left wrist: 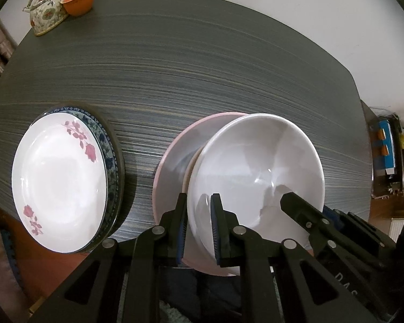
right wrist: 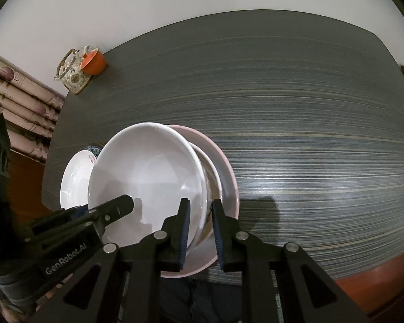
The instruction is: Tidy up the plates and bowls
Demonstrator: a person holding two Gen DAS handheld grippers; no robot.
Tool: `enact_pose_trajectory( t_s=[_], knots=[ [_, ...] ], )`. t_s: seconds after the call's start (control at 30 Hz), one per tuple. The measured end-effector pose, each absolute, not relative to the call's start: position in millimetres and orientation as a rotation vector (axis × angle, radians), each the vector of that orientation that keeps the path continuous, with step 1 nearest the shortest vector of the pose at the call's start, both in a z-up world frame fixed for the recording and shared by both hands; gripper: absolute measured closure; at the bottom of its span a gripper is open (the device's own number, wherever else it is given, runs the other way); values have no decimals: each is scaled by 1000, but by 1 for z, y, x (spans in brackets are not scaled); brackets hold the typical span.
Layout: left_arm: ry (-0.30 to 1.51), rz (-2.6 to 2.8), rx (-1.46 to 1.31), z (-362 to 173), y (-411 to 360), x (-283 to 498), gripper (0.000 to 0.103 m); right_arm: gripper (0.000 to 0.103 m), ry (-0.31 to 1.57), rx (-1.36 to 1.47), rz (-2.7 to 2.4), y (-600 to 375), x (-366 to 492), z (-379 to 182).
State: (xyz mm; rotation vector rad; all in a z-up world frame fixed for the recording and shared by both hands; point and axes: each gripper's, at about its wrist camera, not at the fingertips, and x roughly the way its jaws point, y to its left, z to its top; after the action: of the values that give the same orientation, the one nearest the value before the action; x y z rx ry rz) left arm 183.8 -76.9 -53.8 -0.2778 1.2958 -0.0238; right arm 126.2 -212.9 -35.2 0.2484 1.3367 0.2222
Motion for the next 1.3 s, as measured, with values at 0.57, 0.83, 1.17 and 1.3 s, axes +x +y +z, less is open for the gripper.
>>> enact_pose_trajectory(
  t_s=[0.57, 0.83, 1.17, 1.3],
  knots=[
    [1292, -27, -261, -55, -82, 186, 85, 82, 1327, 240, 222, -213, 128, -35],
    [1282, -50, -291, -56, -72, 184, 80, 79, 1335, 275, 221, -220, 128, -35],
    [1221, -95, -339, -40, -59, 179, 69, 79, 1331, 296, 235, -226, 127, -31],
    [1188, -93, -369, -31, -51, 175, 64, 79, 1313, 317, 243, -232, 124, -24]
  ],
)
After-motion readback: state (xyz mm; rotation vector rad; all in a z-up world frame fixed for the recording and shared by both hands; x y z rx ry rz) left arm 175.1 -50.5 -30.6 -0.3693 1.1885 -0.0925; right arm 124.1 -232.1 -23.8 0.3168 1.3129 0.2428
